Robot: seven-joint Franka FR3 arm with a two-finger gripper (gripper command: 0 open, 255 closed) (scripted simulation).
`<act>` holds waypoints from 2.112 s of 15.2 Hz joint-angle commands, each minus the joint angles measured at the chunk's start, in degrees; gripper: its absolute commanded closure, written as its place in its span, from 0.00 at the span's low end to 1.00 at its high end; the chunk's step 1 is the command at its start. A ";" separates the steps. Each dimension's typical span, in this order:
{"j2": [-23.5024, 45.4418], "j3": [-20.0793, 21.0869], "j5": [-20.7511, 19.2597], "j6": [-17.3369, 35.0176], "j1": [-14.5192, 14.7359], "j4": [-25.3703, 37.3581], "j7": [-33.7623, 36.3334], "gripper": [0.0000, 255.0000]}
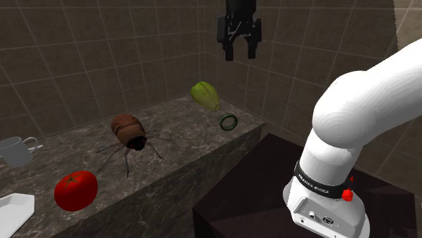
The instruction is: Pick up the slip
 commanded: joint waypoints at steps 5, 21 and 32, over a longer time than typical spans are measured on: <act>-0.20 -3.27 -4.61 6.26 -0.06 -5.89 -8.30 0.00; 19.10 -19.35 -20.34 41.07 -0.53 -15.54 -39.23 0.00; 48.10 -26.59 -10.18 66.31 2.60 -7.23 -67.19 0.00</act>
